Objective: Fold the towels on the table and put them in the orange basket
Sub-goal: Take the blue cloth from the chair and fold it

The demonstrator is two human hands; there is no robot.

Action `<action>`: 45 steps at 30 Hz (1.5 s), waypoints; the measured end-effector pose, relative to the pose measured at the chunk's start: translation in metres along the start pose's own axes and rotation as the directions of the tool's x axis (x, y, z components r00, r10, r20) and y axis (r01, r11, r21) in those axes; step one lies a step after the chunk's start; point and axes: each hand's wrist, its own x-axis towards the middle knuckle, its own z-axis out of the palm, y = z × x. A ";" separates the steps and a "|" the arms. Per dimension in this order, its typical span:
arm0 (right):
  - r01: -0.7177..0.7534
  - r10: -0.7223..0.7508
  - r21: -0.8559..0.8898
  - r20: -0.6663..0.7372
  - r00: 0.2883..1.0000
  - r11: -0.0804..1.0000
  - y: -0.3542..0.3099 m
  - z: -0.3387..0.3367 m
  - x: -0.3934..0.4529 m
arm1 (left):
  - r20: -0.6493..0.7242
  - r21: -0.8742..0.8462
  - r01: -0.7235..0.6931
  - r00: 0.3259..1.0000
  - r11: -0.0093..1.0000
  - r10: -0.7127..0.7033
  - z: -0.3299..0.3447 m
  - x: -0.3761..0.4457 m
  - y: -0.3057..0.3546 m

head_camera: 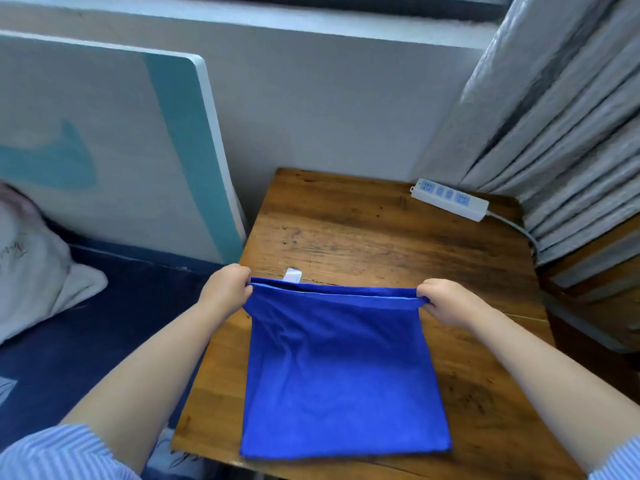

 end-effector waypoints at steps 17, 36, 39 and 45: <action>-0.126 0.378 0.735 -0.187 0.907 0.667 -0.019 -0.021 -0.035 | -0.028 0.057 -0.194 0.980 0.979 0.195 -0.038 -0.023 0.004; -0.298 0.519 0.589 -0.248 0.818 0.751 -0.039 -0.002 -0.056 | 0.199 0.448 -0.345 0.938 0.824 0.285 -0.012 -0.042 -0.009; -0.248 0.549 0.772 -0.152 0.822 0.585 -0.035 -0.006 -0.062 | 0.168 0.449 -0.307 0.951 0.839 0.259 -0.004 -0.042 -0.014; -0.152 0.496 0.937 -0.026 0.868 0.314 -0.025 -0.003 -0.076 | 0.112 0.421 -0.271 0.962 0.865 0.247 0.017 -0.042 -0.010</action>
